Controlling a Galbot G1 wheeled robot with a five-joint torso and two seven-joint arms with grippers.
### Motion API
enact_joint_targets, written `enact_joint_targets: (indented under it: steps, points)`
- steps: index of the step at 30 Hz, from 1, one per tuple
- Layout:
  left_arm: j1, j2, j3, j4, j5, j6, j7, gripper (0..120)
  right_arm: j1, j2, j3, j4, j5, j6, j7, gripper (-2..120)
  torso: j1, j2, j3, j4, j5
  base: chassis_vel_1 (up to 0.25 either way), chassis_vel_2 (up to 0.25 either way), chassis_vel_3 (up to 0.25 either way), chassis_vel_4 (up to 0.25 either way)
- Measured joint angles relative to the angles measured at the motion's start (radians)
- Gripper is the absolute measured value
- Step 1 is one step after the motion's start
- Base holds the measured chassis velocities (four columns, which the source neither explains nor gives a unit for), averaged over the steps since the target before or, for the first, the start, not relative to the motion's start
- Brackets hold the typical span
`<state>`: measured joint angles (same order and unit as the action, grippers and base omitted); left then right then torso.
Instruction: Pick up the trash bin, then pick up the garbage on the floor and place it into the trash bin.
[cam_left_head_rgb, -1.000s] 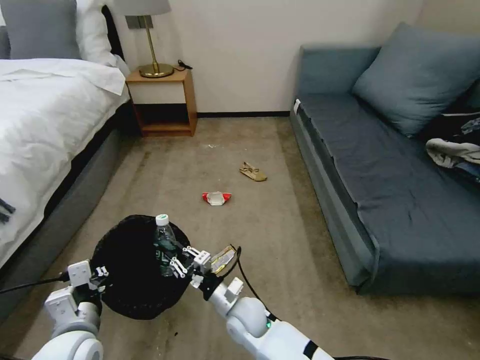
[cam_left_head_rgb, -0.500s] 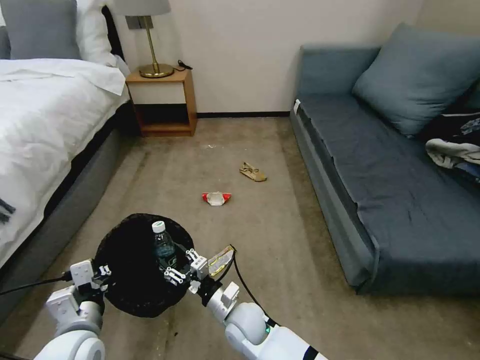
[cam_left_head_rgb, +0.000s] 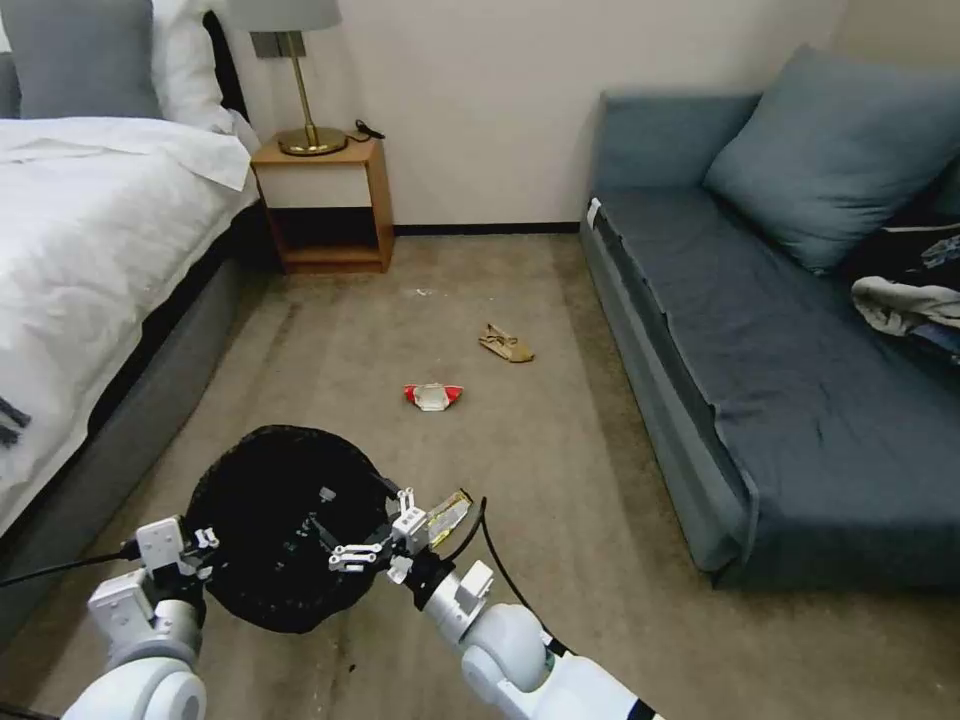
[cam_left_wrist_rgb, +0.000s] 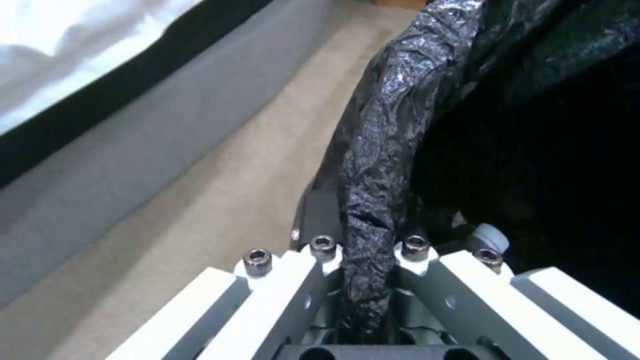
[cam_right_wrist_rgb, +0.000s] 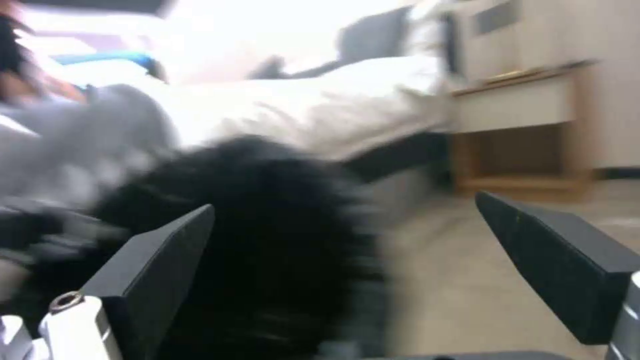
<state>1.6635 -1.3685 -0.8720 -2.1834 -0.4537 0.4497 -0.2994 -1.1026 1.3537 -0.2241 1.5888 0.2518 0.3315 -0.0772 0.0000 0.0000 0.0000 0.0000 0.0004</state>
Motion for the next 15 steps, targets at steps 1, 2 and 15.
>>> enact_joint_targets:
  steps: [1, 2, 15]
  points:
    - [-0.01, 0.005, -0.002, 0.0, -0.007, 0.01, -0.009, 3, -0.024, -0.017, 0.037, 0.008, -0.027, 0.021, 0.017, 100, 0.0, 0.0, 0.0, 0.0, -0.0001, 0.0, 0.0, 0.0, 0.0]
    - [-0.021, 0.009, -0.006, 0.003, -0.01, 0.016, -0.014, 3, -0.05, -0.032, 0.072, 0.015, -0.041, 0.042, 0.02, 100, 0.0, 0.0, 0.0, -0.0003, 0.0, 0.0, 0.0, 0.0, 0.0]
    - [-0.069, 0.041, -0.024, 0.098, 0.001, 0.021, -0.022, 3, -0.264, -0.152, 0.28, 0.059, -0.084, 0.102, 0.024, 100, 0.0, 0.0, 0.0, -0.0003, -0.0001, 0.0, 0.0, 0.0, 0.0]
